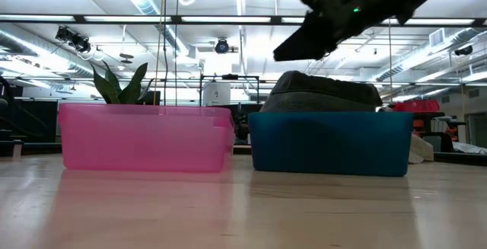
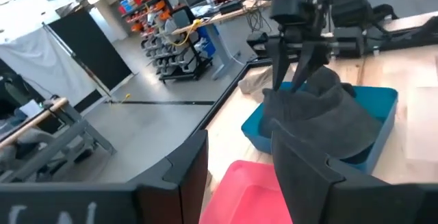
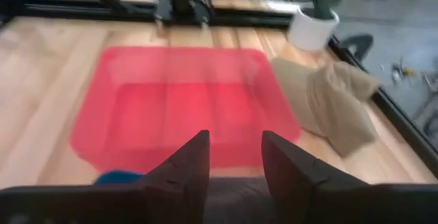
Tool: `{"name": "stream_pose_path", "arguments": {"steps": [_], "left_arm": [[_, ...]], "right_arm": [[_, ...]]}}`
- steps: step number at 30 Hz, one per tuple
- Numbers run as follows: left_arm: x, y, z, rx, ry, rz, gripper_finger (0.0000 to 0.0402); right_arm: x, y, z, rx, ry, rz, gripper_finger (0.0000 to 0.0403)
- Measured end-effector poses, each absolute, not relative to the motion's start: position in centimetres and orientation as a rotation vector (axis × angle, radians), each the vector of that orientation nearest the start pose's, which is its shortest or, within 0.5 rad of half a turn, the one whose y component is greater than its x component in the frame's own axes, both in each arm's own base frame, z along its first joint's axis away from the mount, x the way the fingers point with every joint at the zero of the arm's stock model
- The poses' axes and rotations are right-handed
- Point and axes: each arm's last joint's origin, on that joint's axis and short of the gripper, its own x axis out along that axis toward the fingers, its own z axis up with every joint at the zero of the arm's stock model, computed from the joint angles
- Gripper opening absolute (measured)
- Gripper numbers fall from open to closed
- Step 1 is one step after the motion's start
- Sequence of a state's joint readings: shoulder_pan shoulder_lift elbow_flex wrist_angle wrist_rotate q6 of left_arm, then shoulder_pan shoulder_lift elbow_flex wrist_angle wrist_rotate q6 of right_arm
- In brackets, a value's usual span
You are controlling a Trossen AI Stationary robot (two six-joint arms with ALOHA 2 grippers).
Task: Pick & Place hat
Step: Put the black cap into the blue bin
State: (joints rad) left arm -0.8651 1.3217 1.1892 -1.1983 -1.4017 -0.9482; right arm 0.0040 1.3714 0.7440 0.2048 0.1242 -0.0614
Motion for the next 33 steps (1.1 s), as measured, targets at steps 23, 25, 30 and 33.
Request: {"name": "stream_pose_path", "arguments": {"steps": [23, 25, 30, 33], "left_arm": [[16.9, -15.1, 31.5, 0.330, 0.299, 0.622, 0.0165], [16.9, -15.1, 31.5, 0.328, 0.298, 0.622, 0.0165], [16.9, -15.1, 31.5, 0.321, 0.304, 0.619, 0.0165], [16.9, -15.1, 31.5, 0.322, 0.304, 0.619, 0.0165]], "right_arm": [[31.2, -1.6, 17.2, 0.127, 0.865, -0.118, 0.0096], [31.6, -1.9, 16.3, 0.119, 0.882, -0.100, 0.0095], [31.9, -2.3, 16.0, 0.094, 0.868, -0.046, 0.0096], [31.7, -2.3, 17.2, 0.089, 0.836, -0.044, 0.0096]]}}
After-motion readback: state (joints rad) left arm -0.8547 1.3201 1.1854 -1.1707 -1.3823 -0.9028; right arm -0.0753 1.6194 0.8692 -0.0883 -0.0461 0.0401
